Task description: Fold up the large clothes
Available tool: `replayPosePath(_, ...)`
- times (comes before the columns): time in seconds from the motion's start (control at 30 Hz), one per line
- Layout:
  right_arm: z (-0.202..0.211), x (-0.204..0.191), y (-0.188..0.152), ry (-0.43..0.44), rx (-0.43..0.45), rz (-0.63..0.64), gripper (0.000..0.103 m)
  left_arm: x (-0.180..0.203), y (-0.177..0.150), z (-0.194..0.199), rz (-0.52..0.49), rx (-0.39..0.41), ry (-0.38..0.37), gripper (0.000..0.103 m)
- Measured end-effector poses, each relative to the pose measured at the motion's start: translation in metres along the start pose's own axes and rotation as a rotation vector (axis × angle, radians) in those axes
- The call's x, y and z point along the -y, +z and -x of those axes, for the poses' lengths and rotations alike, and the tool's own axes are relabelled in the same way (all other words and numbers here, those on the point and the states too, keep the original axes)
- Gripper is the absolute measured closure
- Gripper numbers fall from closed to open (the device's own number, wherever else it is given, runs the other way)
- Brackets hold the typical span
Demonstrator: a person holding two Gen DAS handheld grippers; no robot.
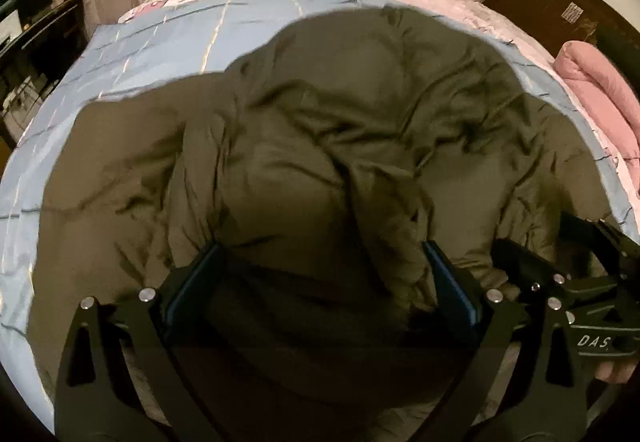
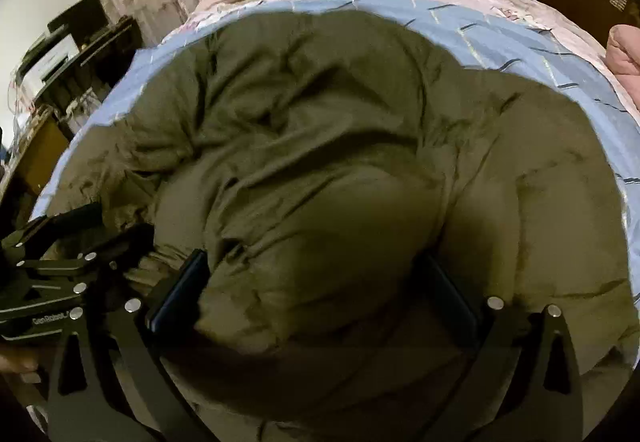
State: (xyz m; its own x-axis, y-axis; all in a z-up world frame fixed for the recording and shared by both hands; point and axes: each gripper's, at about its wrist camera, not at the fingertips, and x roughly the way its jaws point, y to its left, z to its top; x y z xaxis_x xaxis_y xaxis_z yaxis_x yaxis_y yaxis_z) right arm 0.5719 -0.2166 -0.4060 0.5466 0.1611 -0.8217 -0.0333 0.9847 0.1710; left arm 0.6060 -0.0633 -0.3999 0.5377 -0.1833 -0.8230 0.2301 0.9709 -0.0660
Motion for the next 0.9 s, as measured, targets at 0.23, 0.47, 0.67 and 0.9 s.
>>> replayPosePath(0.23,-0.024,0.000,-0.009,-0.044,-0.015,0.041,0.001,0.002,-0.016,-0.025,0.000,0.007,0.022,0.004)
replayPosePath(0.47,-0.033,0.003,-0.011,-0.046,-0.019,0.043,0.001,0.004,-0.018,-0.033,-0.006,0.007,0.043,0.004)
replayPosePath(0.67,0.016,-0.002,-0.011,-0.041,0.010,-0.018,0.001,0.006,-0.008,-0.005,-0.026,-0.008,0.034,0.002)
replayPosePath(0.9,0.163,0.005,-0.064,0.096,0.165,-0.102,0.001,-0.029,-0.063,0.155,0.160,0.151,-0.104,0.002)
